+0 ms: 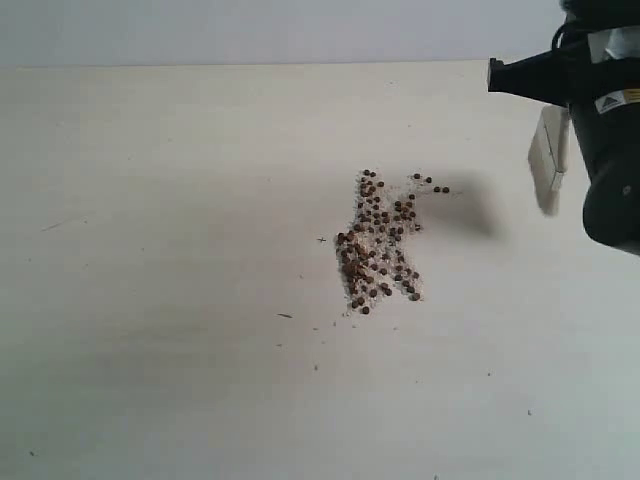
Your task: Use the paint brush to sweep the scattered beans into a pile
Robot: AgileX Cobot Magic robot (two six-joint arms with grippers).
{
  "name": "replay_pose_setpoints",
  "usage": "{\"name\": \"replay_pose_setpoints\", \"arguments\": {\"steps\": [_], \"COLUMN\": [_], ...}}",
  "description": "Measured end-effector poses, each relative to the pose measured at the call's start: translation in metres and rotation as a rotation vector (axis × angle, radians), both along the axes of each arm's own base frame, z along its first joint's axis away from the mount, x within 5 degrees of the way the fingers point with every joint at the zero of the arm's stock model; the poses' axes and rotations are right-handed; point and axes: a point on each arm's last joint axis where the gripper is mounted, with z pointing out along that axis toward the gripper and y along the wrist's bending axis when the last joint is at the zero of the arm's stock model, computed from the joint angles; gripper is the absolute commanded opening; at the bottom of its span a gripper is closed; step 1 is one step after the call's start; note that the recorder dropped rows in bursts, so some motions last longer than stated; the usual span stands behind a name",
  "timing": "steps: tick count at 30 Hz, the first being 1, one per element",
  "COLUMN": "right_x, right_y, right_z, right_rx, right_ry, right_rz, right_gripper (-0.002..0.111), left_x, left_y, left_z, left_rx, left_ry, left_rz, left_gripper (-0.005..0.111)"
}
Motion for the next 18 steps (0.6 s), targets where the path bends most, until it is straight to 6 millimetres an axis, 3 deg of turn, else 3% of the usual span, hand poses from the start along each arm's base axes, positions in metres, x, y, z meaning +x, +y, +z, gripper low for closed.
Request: {"name": "replay_pose_setpoints", "arguments": {"steps": [4, 10, 18], "right_x": [0.027, 0.044, 0.052], "right_y": [0.003, 0.016, 0.033], "right_z": [-0.022, -0.044, -0.046], "right_rx": [-0.039, 0.013, 0.221], "right_ry": [0.063, 0.094, 0.110], "right_rz": [0.030, 0.114, 0.249], "right_gripper": [0.000, 0.000, 0.000], "left_x": [0.000, 0.000, 0.000], "left_y": [0.000, 0.000, 0.000], "left_z": [0.000, 0.000, 0.000], "left_rx": [0.000, 0.000, 0.000], "left_ry": [0.000, 0.000, 0.000], "left_rz": [0.000, 0.000, 0.000], "left_gripper": [0.000, 0.000, 0.000]}}
